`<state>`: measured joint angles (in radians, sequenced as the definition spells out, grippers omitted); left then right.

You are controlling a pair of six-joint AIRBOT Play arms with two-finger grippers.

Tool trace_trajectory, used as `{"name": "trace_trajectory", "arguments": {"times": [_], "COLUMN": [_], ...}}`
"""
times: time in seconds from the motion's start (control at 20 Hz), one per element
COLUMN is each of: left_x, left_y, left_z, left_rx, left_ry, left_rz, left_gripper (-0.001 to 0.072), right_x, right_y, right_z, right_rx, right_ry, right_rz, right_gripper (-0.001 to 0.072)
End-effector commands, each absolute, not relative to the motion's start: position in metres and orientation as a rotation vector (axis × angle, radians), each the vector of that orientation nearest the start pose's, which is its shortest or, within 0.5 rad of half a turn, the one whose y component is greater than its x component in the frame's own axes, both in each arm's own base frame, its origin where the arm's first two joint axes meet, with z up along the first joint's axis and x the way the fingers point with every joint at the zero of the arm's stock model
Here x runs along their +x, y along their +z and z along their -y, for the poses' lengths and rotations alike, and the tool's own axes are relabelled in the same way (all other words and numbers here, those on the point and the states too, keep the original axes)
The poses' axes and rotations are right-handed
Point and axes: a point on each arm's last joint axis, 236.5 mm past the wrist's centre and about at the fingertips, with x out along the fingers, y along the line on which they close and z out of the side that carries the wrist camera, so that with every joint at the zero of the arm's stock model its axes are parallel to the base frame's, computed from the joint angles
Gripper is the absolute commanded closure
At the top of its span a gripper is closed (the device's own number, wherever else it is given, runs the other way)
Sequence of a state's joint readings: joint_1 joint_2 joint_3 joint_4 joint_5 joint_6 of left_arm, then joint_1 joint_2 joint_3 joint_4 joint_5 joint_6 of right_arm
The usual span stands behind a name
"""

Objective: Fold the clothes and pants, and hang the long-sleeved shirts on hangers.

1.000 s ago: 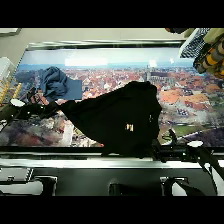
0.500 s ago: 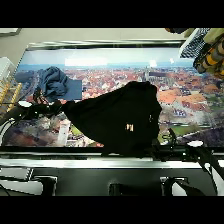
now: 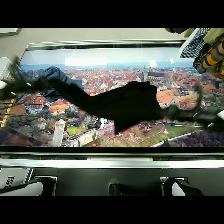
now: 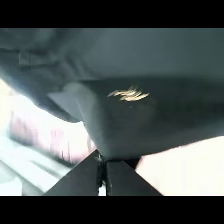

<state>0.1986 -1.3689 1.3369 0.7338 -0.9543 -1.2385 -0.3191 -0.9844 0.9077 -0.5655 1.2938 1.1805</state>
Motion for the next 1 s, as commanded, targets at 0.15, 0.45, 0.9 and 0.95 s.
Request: {"name": "trace_trajectory", "arguments": {"times": [0.15, 0.45, 0.9, 0.95], "left_x": [0.388, 0.257, 0.295, 0.317], "left_y": [0.399, 0.498, 0.449, 0.424], "left_z": [0.024, 0.000, -0.018, -0.018], "left_rx": [-0.338, -0.279, -0.288, -0.298], "left_ry": [-0.208, -0.027, 0.041, 0.031], "left_rz": [-0.244, 0.055, -0.113, -0.193], "left_gripper": [0.0695, 0.0694, 0.0694, 0.0694], "right_x": [0.317, 0.228, 0.264, 0.292], "right_y": [0.412, 0.549, 0.519, 0.488], "right_z": [-0.099, -0.109, -0.093, -0.087], "right_rx": [0.326, 0.211, 0.348, 0.389], "right_ry": [0.612, 0.533, 0.484, 0.483], "right_rz": [-0.321, 0.073, -0.076, -0.200], "right_gripper": [0.0685, 0.0684, 0.0684, 0.0684]}}
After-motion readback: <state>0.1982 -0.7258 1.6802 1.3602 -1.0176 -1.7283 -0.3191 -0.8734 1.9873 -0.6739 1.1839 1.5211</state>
